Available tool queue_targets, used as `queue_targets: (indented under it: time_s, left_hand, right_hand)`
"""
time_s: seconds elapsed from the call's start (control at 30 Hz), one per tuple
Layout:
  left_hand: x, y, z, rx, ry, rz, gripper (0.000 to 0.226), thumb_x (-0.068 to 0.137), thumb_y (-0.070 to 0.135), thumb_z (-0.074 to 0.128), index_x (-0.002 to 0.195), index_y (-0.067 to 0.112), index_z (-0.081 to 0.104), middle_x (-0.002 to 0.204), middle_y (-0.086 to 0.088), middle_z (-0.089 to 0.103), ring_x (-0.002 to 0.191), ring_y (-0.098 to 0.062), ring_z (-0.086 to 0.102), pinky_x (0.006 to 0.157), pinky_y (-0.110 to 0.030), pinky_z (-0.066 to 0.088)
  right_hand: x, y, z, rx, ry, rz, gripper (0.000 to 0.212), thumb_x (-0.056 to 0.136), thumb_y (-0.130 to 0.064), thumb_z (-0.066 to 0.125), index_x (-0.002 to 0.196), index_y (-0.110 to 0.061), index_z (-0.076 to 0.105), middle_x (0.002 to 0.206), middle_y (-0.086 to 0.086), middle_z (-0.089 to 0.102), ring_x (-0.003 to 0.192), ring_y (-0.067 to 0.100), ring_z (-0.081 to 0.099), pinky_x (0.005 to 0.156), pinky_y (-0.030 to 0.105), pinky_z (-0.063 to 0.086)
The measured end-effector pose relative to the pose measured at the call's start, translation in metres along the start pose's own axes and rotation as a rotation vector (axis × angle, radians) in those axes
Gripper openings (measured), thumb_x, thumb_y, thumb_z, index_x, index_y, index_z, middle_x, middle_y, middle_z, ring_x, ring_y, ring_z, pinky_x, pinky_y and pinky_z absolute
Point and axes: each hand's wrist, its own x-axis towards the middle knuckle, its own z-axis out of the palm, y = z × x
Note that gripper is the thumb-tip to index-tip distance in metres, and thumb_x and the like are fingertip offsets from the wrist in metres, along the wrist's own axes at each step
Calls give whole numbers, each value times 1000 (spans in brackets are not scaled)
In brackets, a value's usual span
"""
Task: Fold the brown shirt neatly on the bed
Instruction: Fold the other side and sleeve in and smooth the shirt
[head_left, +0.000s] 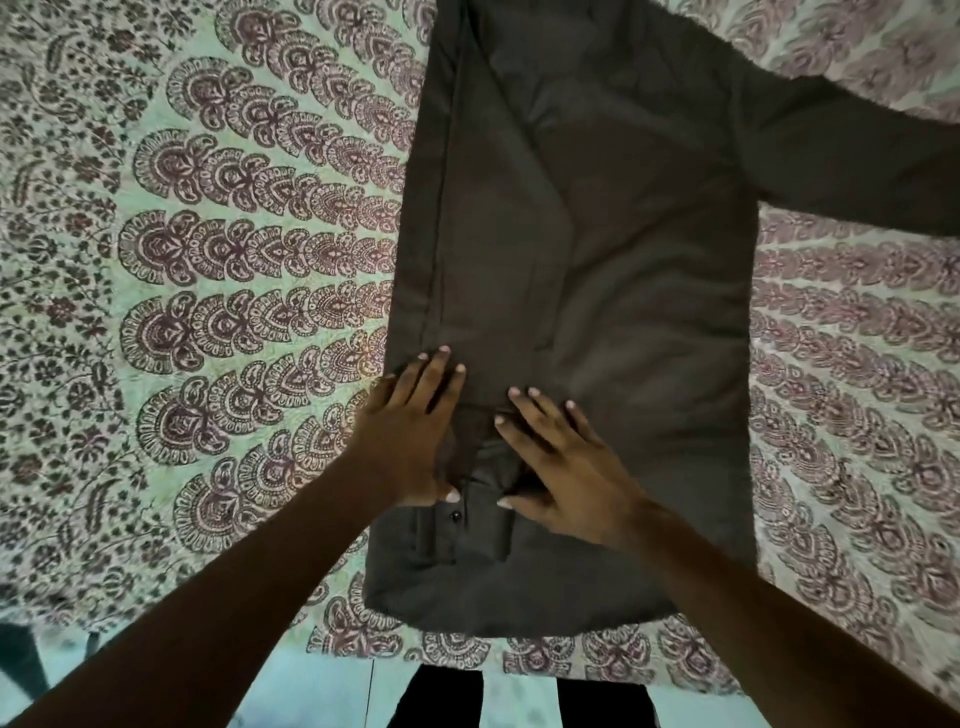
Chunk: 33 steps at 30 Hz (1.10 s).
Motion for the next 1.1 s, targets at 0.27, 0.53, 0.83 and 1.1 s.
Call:
queue_targets:
  time_s: [0.27,0.53,0.83,1.1]
  left_hand:
    - [53,87,-62,-293,213,-22,69,91,42,64,151,17,37,154,-5,38,138,-32,44,111,-50,42]
    - [194,233,-137,-331,270,179,67,91,32,62,151,18,35,151,-4,39,136,-30,44,111,-50,43]
    - [340,377,-191,-22,76,196,103,87,44,74,163,32,6,172,-4,4,154,-35,21,117,-57,32]
    - [351,393,-164,43,77,93,111,81,48,80,162,30,7,172,-2,1,154,-36,17,113,-65,38]
  right_hand:
    - [-3,74,-72,700,562,509,45,95,-40,66,128,-10,69,116,3,77,104,6,73,94,18,54]
    - [-69,230,-141,896,864,780,22,99,-17,69,120,-9,71,104,-3,75,95,5,71,83,19,56]
    - [-152,394,-207,464,1106,1083,26,89,-28,63,111,-15,70,113,4,65,109,24,63,99,43,51]
    - [-171,476,-239,274,1113,1544,44,88,-48,66,131,-39,62,160,13,30,143,36,29,109,55,28]
